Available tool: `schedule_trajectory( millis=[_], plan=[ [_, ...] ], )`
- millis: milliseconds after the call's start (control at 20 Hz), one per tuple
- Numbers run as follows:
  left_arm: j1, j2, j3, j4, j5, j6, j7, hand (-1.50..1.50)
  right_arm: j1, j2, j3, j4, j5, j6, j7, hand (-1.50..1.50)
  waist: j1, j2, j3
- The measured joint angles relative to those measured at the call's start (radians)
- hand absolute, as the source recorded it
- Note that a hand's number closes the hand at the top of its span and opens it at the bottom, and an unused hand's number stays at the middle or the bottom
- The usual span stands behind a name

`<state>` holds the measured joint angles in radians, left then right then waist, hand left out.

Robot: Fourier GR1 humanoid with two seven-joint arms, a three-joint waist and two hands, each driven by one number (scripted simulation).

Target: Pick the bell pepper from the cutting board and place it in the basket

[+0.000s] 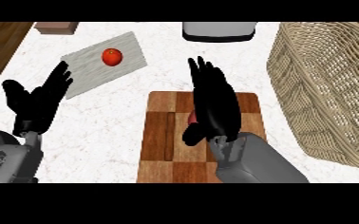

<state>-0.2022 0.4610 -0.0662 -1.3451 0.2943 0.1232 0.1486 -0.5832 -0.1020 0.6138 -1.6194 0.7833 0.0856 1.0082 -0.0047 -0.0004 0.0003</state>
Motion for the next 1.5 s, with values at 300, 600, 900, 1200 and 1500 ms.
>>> schedule_trajectory(
  millis=[300,600,900,1200,1500],
  plan=[
    [0.0,-0.018,0.017,-0.005,-0.023,-0.018,0.01,0.0,0.052,0.062,-0.026,0.125,0.068,-0.035,-0.019,-1.5,0.006,0.001,0.0],
    [-0.001,-0.04,0.042,-0.007,-0.044,-0.042,0.018,0.0,0.097,0.073,-0.073,0.177,0.083,0.002,-0.061,-1.5,0.006,0.001,0.0],
    [0.001,-0.056,0.079,-0.018,-0.071,-0.062,0.028,0.0,0.139,0.077,-0.091,0.161,0.111,0.034,-0.09,-1.5,0.006,0.0,0.0],
    [0.009,-0.083,0.099,-0.027,-0.106,-0.082,0.033,0.0,0.187,0.092,-0.09,0.123,0.114,0.037,-0.121,-1.5,0.006,0.0,0.0],
    [-0.007,-0.106,0.13,-0.007,-0.13,-0.102,0.037,0.0,0.237,0.096,-0.081,0.082,0.115,0.055,-0.164,-1.5,0.005,0.0,0.0]
  ],
)
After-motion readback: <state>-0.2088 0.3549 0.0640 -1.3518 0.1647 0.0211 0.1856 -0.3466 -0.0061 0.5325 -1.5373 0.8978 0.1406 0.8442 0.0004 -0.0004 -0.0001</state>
